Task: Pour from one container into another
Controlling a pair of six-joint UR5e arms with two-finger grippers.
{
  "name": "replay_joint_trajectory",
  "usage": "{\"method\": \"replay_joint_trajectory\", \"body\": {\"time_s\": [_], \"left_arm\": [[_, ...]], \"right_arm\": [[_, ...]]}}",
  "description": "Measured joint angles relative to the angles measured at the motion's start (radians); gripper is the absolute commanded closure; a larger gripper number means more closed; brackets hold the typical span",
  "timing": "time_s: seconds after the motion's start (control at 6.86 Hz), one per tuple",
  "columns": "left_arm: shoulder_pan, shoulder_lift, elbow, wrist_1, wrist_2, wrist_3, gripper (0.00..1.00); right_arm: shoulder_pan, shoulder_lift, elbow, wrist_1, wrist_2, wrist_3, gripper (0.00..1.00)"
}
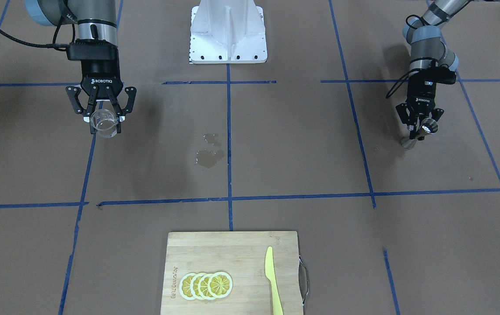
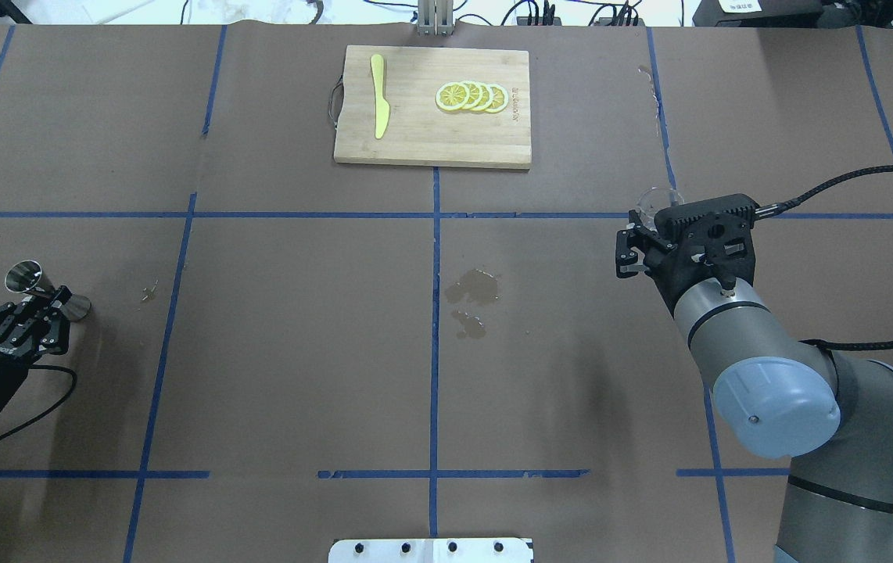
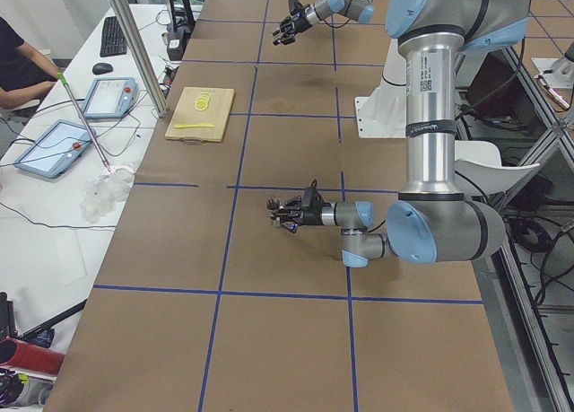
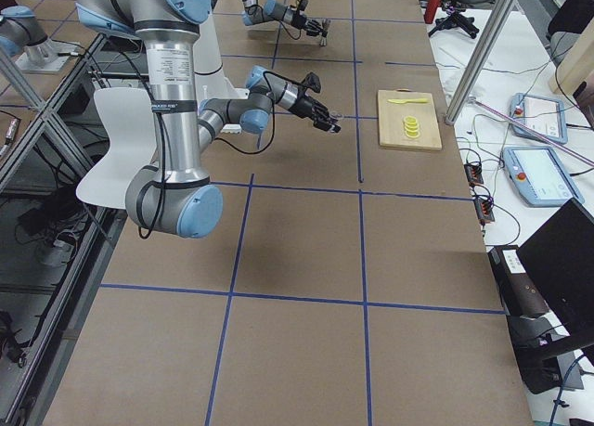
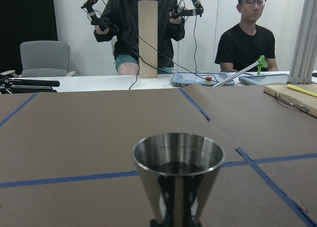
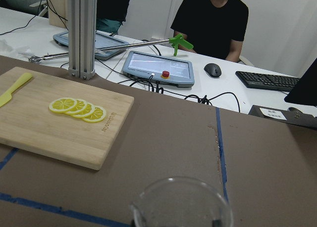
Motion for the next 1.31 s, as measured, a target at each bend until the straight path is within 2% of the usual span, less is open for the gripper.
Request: {"method": "replay_joint_trajectory", "body": {"time_s": [1.02, 1.31], "left_arm": [[0.024, 0.024, -0.012, -0.017, -0.01, 0.004, 0.0], [0.057, 0.09, -0.035, -0.084, -0.007, 0.005, 0.0]], "right_arm": [[-0.001, 0.003, 0.007, 0.0, 0.0, 0.001, 1.0], [-0.001, 0.003, 0.008, 0.0, 0.0, 0.0, 1.0]]}}
